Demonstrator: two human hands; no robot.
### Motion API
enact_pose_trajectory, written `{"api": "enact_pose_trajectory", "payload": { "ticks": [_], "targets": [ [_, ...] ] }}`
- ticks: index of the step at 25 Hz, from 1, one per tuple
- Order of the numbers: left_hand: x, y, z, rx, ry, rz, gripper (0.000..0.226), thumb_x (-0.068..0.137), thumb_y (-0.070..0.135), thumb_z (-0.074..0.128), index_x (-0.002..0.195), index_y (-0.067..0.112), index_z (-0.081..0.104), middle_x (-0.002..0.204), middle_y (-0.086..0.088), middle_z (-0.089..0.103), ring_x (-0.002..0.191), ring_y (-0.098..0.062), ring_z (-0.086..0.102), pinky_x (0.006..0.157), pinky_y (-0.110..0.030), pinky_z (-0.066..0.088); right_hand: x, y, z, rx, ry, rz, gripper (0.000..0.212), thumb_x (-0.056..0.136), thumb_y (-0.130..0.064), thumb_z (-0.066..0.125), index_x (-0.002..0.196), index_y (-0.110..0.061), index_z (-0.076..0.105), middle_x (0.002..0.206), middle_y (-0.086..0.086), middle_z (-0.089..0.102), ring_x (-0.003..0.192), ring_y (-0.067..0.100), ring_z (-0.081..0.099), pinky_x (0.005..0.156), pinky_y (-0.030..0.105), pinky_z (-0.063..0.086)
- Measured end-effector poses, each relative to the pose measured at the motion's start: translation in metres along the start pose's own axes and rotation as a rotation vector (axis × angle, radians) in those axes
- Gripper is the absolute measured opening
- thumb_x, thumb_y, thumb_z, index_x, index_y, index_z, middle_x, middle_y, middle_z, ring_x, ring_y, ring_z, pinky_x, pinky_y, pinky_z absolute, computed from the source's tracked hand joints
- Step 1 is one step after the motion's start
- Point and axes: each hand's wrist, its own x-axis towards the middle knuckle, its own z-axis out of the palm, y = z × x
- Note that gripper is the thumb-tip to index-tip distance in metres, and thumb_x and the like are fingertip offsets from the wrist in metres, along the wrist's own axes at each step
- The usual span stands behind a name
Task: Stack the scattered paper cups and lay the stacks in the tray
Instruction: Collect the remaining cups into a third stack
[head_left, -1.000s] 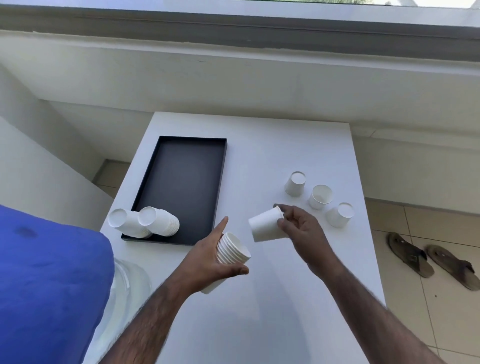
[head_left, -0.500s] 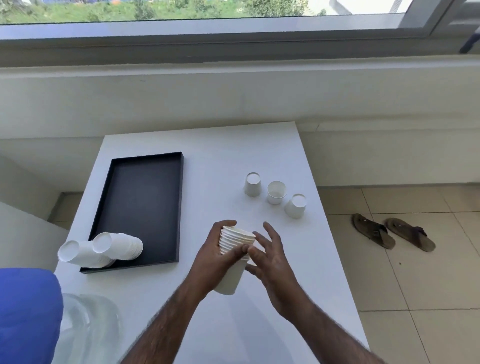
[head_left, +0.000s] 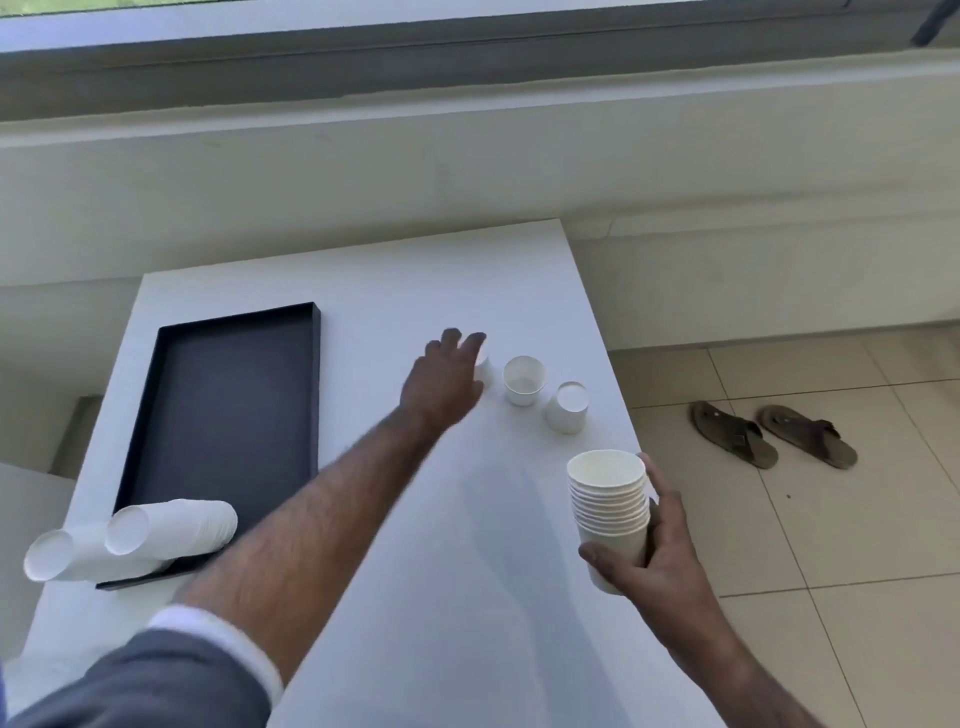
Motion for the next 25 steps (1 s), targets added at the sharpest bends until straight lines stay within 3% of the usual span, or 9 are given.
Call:
{"api": "enact_pose_trajectory", "payload": {
  "ticks": [2, 4, 8, 10, 14, 16, 18, 22, 25],
  "targets": [
    [0.044, -0.01, 0.008, 0.225, -0.123, -0.008, 0.078, 0.093, 0.02, 0.066, 0.16, 0.027, 0.026, 0.157, -0.013, 0.032, 0.131, -0.038, 0.045, 0.096, -0.048, 0.048, -0.002, 0.003, -0.009, -0.005, 0.025, 0.015, 0.105, 0.081, 0.003, 0.081, 0.149, -0.057, 0.028, 0.117, -0.024, 0.065, 0.101, 0.005, 0.067, 0.073, 0.03, 0.06],
    [0.069, -0.015, 0.022, 0.313, -0.164, 0.035, 0.08, 0.092, 0.022, 0.069, 0.16, 0.029, 0.027, 0.157, -0.012, 0.032, 0.132, -0.038, 0.045, 0.095, -0.048, 0.048, -0.006, 0.011, -0.014, -0.01, 0.036, 0.025, 0.107, 0.08, 0.005, 0.081, 0.15, -0.055, 0.026, 0.115, -0.028, 0.064, 0.098, 0.002, 0.067, 0.071, 0.028, 0.059],
    [0.079, -0.033, 0.038, 0.206, -0.193, -0.026, 0.058, 0.093, 0.031, 0.069, 0.145, 0.022, 0.045, 0.136, -0.011, 0.051, 0.116, -0.035, 0.058, 0.086, -0.044, 0.052, -0.015, 0.021, -0.017, -0.013, 0.068, 0.009, 0.108, 0.074, -0.009, 0.087, 0.146, -0.062, 0.026, 0.116, -0.025, 0.066, 0.106, 0.008, 0.067, 0.077, 0.027, 0.059],
    [0.06, -0.046, 0.036, -0.084, -0.163, -0.16, 0.047, 0.092, 0.032, 0.068, 0.134, 0.019, 0.051, 0.123, -0.008, 0.058, 0.101, -0.031, 0.061, 0.075, -0.038, 0.05, -0.018, 0.015, -0.016, -0.014, 0.074, -0.032, 0.109, 0.071, -0.019, 0.09, 0.145, -0.067, 0.026, 0.131, -0.024, 0.06, 0.117, 0.009, 0.064, 0.092, 0.029, 0.055],
    [-0.043, -0.06, 0.019, -1.28, -0.073, -0.502, 0.027, 0.102, 0.03, 0.052, 0.124, 0.016, 0.061, 0.109, -0.015, 0.064, 0.076, -0.027, 0.064, 0.063, -0.035, 0.052, -0.012, -0.016, -0.003, -0.028, 0.066, -0.172, 0.099, 0.073, -0.013, 0.091, 0.135, -0.065, 0.035, 0.13, -0.025, 0.055, 0.111, 0.006, 0.063, 0.078, 0.022, 0.058],
    [-0.107, -0.052, 0.018, -1.643, -0.054, -0.635, 0.026, 0.104, 0.033, 0.044, 0.11, 0.015, 0.063, 0.091, -0.011, 0.063, 0.063, -0.022, 0.059, 0.054, -0.03, 0.048, -0.003, -0.033, 0.013, -0.035, 0.079, -0.257, 0.091, 0.067, -0.025, 0.093, 0.132, -0.056, 0.038, 0.135, -0.013, 0.052, 0.114, 0.017, 0.062, 0.085, 0.03, 0.058],
    [-0.156, -0.037, 0.024, -1.816, -0.05, -0.724, 0.03, 0.105, 0.036, 0.042, 0.104, 0.015, 0.062, 0.079, -0.007, 0.061, 0.056, -0.018, 0.055, 0.048, -0.025, 0.046, 0.003, -0.049, 0.035, 0.011, 0.084, -0.32, 0.083, 0.061, -0.032, 0.092, 0.124, -0.05, 0.041, 0.13, -0.01, 0.053, 0.111, 0.021, 0.062, 0.087, 0.035, 0.056],
    [-0.204, -0.01, 0.027, -1.91, -0.147, -0.723, 0.035, 0.107, 0.037, 0.04, 0.109, 0.013, 0.066, 0.081, -0.01, 0.063, 0.059, -0.02, 0.052, 0.05, -0.027, 0.045, 0.008, -0.07, 0.083, 0.053, 0.06, -0.411, 0.079, 0.061, -0.028, 0.092, 0.119, -0.042, 0.041, 0.122, -0.021, 0.056, 0.113, 0.02, 0.061, 0.087, 0.04, 0.056],
    [-0.214, -0.003, 0.017, -1.932, -0.156, -0.672, 0.043, 0.109, 0.04, 0.038, 0.118, 0.009, 0.066, 0.088, -0.014, 0.061, 0.063, -0.021, 0.052, 0.054, -0.03, 0.044, 0.005, -0.07, 0.106, 0.015, 0.041, -0.441, 0.081, 0.061, -0.026, 0.095, 0.121, -0.042, 0.042, 0.129, -0.009, 0.057, 0.117, 0.023, 0.062, 0.093, 0.048, 0.056]
  ]
}}
